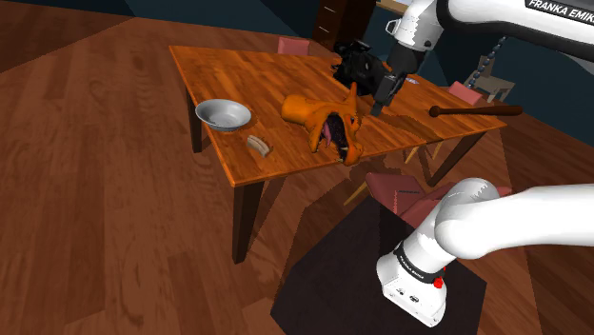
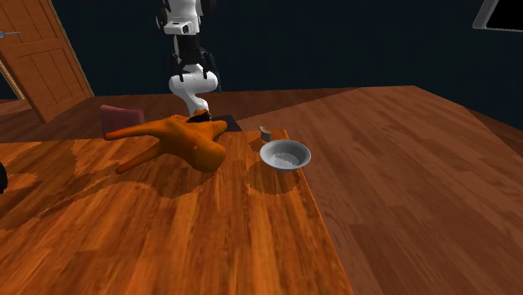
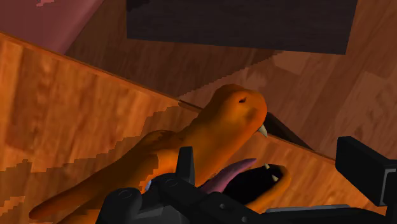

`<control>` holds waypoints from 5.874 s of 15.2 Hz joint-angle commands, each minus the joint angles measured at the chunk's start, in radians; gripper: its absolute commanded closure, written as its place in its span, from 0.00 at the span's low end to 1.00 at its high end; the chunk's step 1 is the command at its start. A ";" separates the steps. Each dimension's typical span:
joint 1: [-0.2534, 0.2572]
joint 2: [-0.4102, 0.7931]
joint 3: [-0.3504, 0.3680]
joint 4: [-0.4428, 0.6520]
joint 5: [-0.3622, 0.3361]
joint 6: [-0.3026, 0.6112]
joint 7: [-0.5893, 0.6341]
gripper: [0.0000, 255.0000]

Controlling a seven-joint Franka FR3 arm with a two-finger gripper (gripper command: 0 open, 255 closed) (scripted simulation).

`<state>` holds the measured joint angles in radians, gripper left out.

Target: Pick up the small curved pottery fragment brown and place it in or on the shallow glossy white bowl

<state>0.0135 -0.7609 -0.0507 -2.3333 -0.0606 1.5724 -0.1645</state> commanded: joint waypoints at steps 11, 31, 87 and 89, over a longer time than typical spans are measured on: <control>0.059 0.264 0.104 0.031 0.082 0.232 0.122 0.00; 0.137 0.813 0.236 0.314 0.081 0.508 0.307 0.00; 0.141 1.272 0.208 1.219 0.011 0.056 0.276 1.00; 0.156 1.426 0.201 1.471 -0.004 -0.043 0.267 1.00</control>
<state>0.1635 0.5745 0.1551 -1.0141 -0.0562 1.5918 0.1106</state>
